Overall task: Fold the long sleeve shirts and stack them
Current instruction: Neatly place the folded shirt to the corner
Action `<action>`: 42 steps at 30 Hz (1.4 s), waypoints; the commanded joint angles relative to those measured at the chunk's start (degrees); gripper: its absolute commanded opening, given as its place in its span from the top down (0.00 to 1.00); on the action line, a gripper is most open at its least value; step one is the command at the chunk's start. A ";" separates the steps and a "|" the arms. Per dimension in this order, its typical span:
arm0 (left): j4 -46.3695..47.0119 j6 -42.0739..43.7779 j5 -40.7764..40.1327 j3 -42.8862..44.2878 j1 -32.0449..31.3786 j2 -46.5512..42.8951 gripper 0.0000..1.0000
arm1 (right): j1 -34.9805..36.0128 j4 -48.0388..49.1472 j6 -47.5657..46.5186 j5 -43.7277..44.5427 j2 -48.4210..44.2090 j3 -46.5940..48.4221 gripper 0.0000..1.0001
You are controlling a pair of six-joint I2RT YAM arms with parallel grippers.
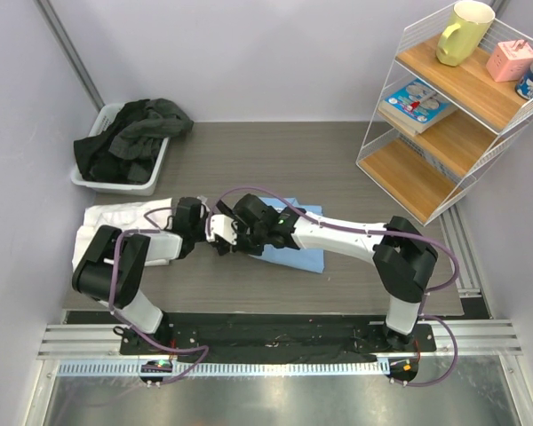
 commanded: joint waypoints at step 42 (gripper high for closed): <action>-79.49 76.03 -23.03 41.02 20.20 -18.38 1.00 | -18.67 -14.50 11.95 -11.28 -7.27 3.73 0.00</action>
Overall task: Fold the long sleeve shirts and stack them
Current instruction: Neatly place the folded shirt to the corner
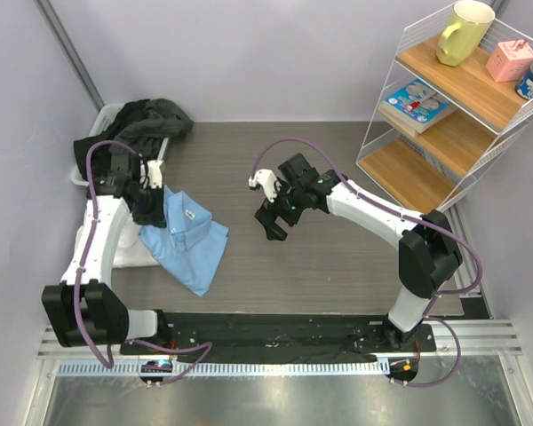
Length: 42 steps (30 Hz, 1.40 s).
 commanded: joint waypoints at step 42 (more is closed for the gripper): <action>3.66 3.37 -4.15 8.97 8.04 -5.62 1.00 | -0.13 -0.53 1.44 -0.89 -3.82 -2.56 0.00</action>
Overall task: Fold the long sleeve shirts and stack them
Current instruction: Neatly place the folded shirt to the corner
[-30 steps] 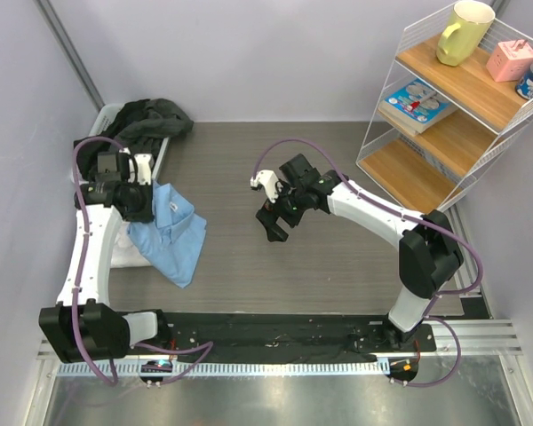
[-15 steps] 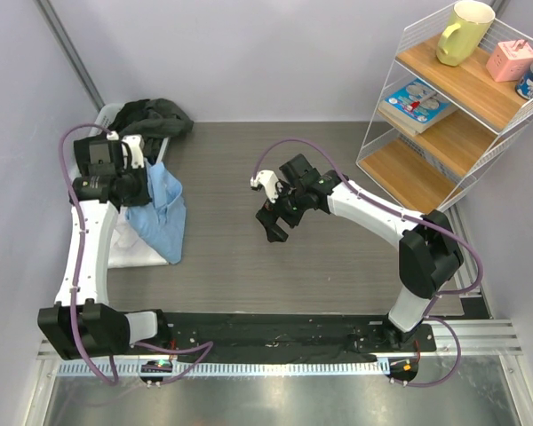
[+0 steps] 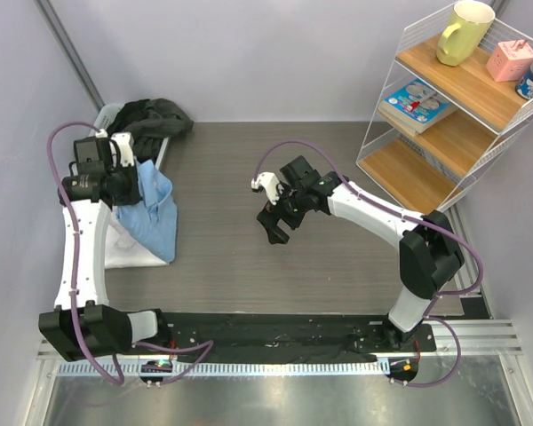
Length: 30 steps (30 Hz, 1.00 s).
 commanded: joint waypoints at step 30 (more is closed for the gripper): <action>20.72 23.01 12.71 -14.22 21.32 4.45 1.00 | -0.13 -0.95 -0.29 0.40 -2.94 -0.77 0.00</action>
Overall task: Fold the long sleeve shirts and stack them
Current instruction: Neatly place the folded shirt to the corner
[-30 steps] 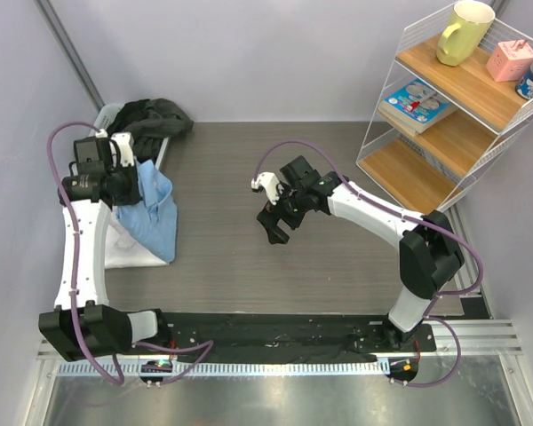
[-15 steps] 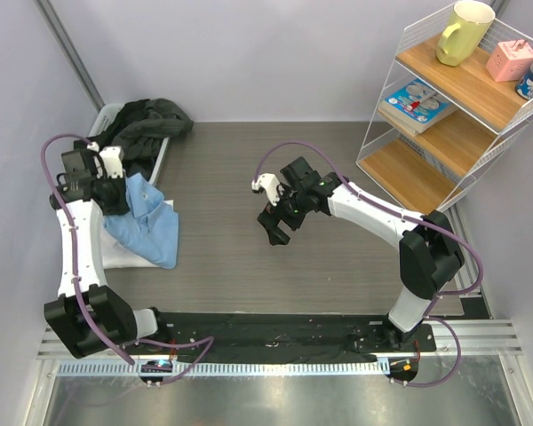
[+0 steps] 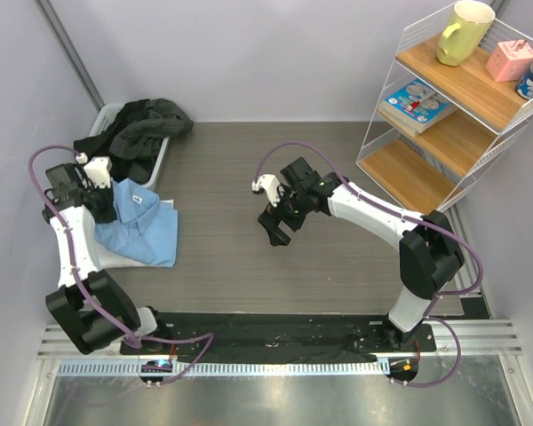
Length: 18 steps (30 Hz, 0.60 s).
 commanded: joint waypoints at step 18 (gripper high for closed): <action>17.81 7.10 -10.06 3.12 5.94 2.88 0.16 | -2.50 -1.33 -0.29 -0.17 -7.31 -1.96 0.00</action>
